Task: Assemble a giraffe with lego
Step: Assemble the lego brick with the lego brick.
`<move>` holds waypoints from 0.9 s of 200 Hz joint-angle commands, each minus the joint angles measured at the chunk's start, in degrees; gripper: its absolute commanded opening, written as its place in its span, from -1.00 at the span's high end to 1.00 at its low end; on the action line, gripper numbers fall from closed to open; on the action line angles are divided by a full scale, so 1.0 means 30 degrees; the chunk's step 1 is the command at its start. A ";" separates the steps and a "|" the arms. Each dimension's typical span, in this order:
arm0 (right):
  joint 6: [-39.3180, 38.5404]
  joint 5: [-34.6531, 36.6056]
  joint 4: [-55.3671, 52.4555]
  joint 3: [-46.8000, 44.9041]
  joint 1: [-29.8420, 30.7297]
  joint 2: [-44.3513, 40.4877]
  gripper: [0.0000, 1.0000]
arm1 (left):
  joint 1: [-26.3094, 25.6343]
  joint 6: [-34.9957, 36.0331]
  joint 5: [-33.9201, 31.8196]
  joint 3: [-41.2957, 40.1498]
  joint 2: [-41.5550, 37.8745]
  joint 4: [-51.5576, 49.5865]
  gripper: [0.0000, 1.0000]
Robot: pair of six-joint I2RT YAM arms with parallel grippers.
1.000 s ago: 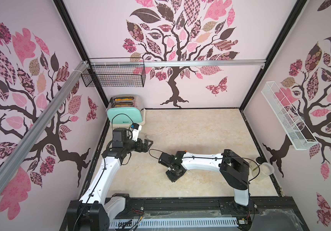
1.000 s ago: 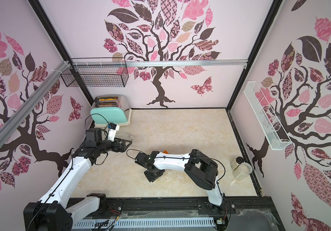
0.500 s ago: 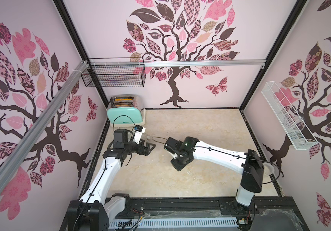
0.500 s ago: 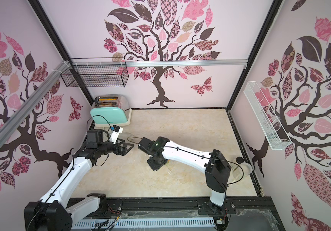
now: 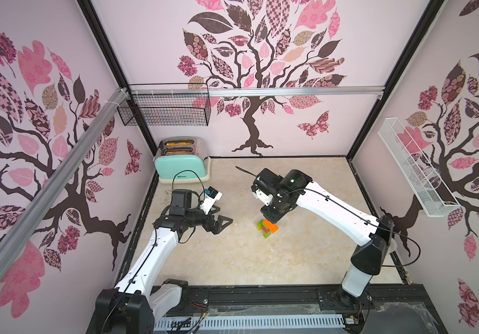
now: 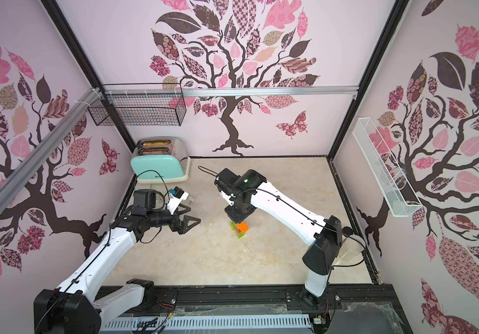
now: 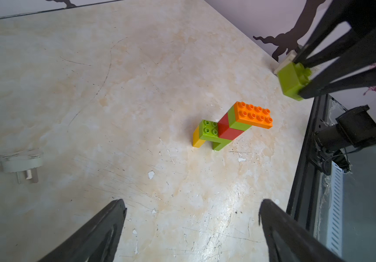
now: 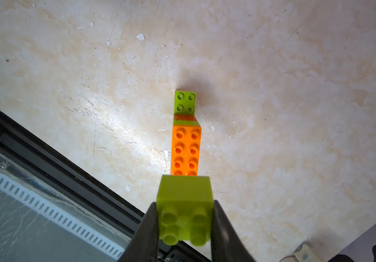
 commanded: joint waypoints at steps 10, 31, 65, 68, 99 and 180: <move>-0.0774 -0.0968 -0.0215 0.0722 -0.0502 0.1621 0.74 | -0.0626 0.0539 0.0837 -0.0266 0.0253 -0.0126 -0.96; -0.0859 -0.1210 -0.0291 0.1010 -0.0681 0.2426 0.74 | -0.1040 0.0612 0.0974 -0.0439 0.0297 -0.0027 -0.96; -0.0786 -0.1548 -0.0295 0.1138 -0.0847 0.2931 0.73 | -0.1314 0.0450 0.0961 -0.0480 0.0400 0.0059 -0.96; -0.0775 -0.1537 -0.0291 0.1159 -0.0862 0.2984 0.73 | -0.1326 0.0423 0.0976 -0.0487 0.0407 0.0112 -0.96; -0.0672 -0.2073 -0.0350 0.1187 -0.0914 0.3249 0.71 | -0.1344 0.0317 0.0899 -0.0474 0.0546 0.0186 -0.96; -0.0213 -0.1350 -0.0412 0.0897 -0.1167 0.3809 0.71 | -0.1346 0.0293 0.0557 -0.0504 0.0633 0.0247 -0.96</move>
